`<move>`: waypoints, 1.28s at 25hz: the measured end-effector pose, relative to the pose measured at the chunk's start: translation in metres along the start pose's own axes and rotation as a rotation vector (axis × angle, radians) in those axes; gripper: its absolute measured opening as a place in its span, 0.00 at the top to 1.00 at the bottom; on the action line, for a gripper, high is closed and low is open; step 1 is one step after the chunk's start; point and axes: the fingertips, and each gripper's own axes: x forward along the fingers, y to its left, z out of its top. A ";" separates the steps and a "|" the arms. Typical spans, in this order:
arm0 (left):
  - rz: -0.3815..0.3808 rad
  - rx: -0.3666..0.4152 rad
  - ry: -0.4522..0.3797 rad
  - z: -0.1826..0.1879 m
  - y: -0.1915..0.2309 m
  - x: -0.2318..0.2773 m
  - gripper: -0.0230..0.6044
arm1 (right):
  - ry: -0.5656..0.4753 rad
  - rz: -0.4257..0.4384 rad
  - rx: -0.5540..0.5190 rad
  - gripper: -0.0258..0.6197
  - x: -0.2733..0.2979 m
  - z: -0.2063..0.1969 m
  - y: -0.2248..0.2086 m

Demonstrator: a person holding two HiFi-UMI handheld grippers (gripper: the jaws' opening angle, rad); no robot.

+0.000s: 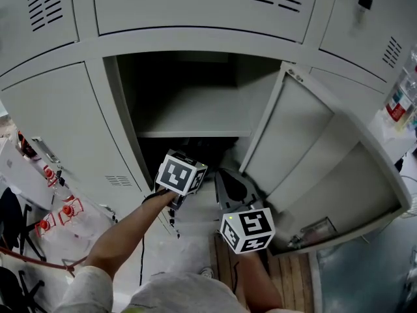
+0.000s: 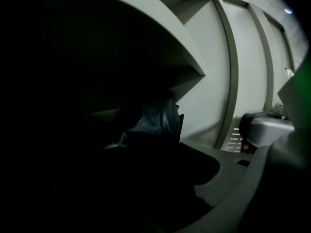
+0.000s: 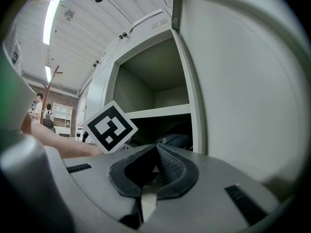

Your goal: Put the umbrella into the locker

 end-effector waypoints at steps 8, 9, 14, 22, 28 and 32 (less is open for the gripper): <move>0.053 0.125 0.050 0.009 0.020 0.013 0.54 | 0.012 0.013 0.006 0.96 0.004 -0.007 -0.001; 0.058 0.138 0.055 0.010 0.022 0.014 0.54 | 0.013 0.015 0.006 0.96 0.005 -0.007 -0.001; 0.087 0.205 0.048 0.013 0.028 0.025 0.54 | 0.015 0.021 0.004 0.96 0.008 -0.007 -0.001; 0.158 0.330 0.099 0.005 0.043 0.039 0.54 | 0.022 0.016 0.007 0.96 0.008 -0.009 -0.005; 0.204 0.388 0.125 0.004 0.055 0.049 0.54 | 0.018 0.025 0.017 0.96 0.009 -0.008 0.000; 0.217 0.423 0.149 0.001 0.060 0.054 0.54 | 0.016 0.029 -0.001 0.96 0.011 -0.006 0.005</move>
